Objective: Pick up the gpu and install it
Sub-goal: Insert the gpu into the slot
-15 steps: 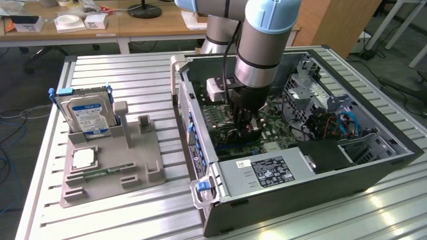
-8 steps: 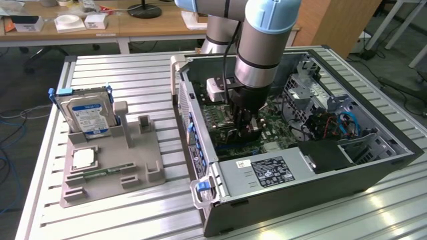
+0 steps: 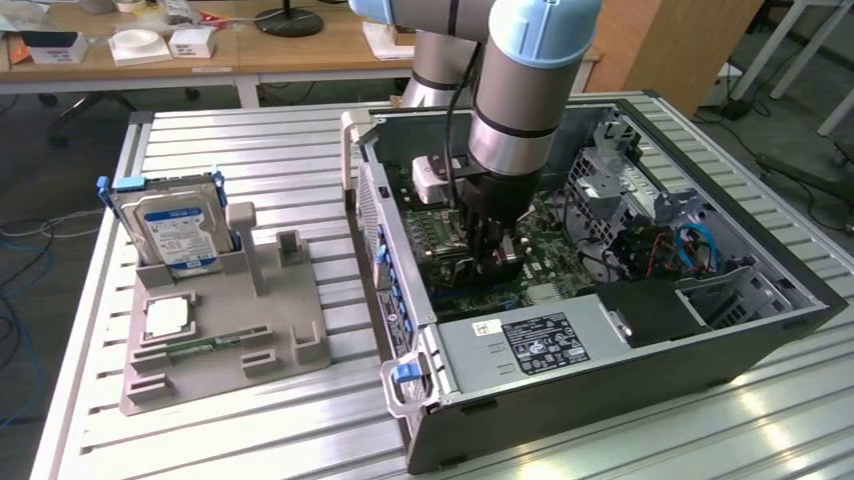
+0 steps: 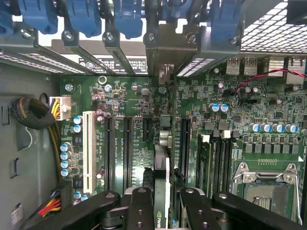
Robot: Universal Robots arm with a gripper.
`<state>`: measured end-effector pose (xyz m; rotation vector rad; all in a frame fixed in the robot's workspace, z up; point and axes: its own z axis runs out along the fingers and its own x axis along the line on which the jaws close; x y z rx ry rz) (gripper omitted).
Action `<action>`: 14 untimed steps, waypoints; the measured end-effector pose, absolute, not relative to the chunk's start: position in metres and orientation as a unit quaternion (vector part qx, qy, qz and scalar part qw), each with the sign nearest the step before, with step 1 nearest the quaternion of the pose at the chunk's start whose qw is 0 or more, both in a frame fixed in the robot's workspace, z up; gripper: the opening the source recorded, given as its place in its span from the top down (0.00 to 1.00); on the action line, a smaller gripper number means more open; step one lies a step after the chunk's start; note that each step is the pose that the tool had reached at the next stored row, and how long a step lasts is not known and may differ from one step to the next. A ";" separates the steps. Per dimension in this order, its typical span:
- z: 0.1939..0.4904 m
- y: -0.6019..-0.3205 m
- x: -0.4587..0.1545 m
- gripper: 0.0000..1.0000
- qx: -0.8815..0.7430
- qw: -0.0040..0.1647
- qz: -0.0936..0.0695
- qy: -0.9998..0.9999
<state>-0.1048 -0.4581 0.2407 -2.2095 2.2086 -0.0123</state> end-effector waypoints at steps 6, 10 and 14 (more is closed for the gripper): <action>0.236 -0.458 -0.105 0.74 -0.707 0.009 -0.004 0.707; 0.236 -0.458 -0.105 0.74 -0.707 0.009 -0.004 0.707; 0.236 -0.458 -0.105 0.74 -0.707 0.009 -0.004 0.707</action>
